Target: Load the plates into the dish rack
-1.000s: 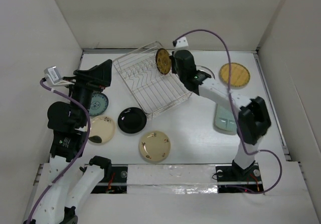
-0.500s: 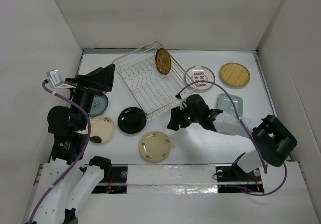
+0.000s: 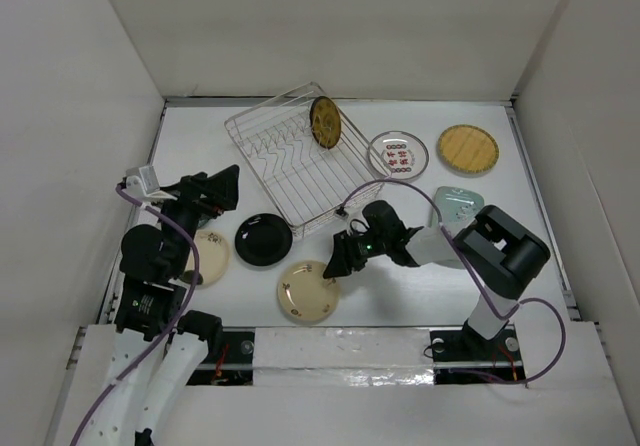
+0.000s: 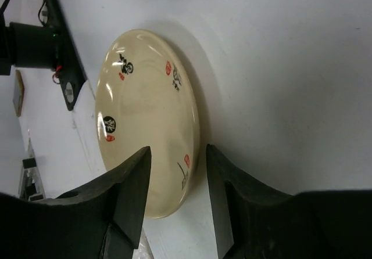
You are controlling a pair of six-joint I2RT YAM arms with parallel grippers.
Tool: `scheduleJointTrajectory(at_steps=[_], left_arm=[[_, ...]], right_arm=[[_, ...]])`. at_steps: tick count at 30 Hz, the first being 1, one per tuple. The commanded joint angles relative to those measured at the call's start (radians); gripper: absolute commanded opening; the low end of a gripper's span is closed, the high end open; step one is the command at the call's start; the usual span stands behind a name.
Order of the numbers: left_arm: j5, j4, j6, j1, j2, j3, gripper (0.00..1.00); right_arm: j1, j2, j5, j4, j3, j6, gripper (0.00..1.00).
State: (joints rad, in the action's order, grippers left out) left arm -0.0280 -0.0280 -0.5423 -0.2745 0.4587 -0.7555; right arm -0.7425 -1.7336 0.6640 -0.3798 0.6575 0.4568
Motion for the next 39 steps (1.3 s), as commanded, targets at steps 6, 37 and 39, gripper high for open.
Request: scheduleJointTrajectory(at_steps=[6,37,39], left_arm=[[-0.078,0.085,0.128,-0.005,-0.048,0.056,0.96],[-0.113,0.068,0.216,-0.005,-0.071,0.14,0.11],[-0.116,0.069,0.217,-0.015,-0.066,0.139,0.11]], right_arm=[[-0.026,0.021,-0.02,0.126,-0.047,-0.043,0.0],[0.138,-0.447,-1.403,0.624,1.514,-0.374,0.0],[0.138,-0.501,-1.431,0.634,1.582,-0.383,0.0]])
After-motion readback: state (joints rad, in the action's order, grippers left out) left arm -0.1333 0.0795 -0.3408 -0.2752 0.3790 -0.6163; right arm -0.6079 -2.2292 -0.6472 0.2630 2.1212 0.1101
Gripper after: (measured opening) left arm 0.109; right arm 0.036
